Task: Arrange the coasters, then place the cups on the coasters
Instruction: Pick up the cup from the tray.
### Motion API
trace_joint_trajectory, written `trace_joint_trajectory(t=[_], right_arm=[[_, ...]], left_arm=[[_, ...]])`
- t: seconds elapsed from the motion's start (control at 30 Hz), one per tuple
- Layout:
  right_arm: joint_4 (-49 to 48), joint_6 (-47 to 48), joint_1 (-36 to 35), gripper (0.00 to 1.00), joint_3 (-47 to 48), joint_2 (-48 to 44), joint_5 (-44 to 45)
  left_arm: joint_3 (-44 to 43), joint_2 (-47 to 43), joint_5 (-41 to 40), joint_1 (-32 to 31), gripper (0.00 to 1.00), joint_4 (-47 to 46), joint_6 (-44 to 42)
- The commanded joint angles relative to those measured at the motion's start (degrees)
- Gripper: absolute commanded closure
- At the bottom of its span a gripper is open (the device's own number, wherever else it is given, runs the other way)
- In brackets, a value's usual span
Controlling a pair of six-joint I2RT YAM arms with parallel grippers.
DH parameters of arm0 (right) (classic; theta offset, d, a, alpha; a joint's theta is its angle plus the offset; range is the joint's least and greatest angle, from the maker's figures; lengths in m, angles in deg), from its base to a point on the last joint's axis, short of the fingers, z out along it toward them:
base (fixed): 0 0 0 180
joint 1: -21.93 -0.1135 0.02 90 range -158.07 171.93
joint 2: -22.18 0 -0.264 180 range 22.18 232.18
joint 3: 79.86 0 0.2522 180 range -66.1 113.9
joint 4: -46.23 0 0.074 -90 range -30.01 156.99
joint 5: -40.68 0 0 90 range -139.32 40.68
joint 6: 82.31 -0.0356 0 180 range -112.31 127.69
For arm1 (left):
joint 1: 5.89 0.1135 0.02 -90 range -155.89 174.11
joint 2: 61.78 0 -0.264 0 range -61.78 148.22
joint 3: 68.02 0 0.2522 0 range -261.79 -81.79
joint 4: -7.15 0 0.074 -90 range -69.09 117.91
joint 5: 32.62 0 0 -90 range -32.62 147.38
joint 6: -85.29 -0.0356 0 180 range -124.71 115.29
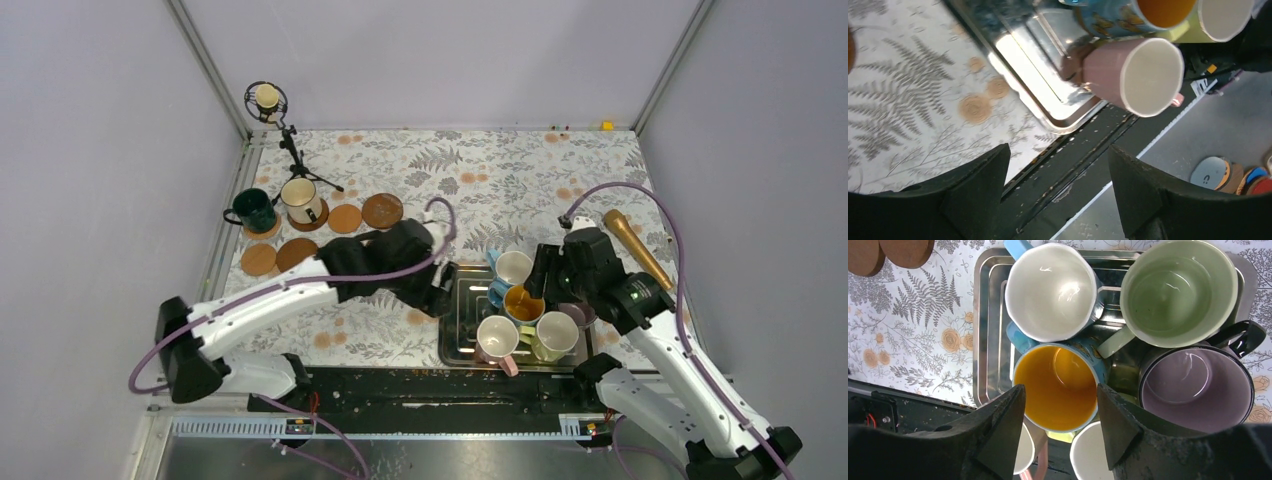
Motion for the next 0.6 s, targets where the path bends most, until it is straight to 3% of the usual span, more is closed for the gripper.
trace_joint_trajectory(t=[0.0, 0.3, 0.4, 0.57], right_arm=[[-0.03, 0.39, 0.15, 0.37, -0.73, -3.97, 2.96], [1.34, 1.03, 0.11, 0.32, -2.12, -17.70, 12.05], [1.97, 1.33, 0.16, 0.30, -1.82, -19.22, 12.42], [3.64, -2.70, 0.10, 0.30, -2.76, -19.51, 11.25]], left_arm=[[-8.84, 5.90, -5.35, -7.73, 0.29, 0.56, 2.03], [-19.84, 19.04, -6.49, -15.26, 0.38, 3.14, 2.93], [-21.71, 21.85, -7.62, -16.01, 0.46, 3.99, 2.83], [-23.33, 24.98, -7.97, -16.49, 0.51, 4.66, 2.57]])
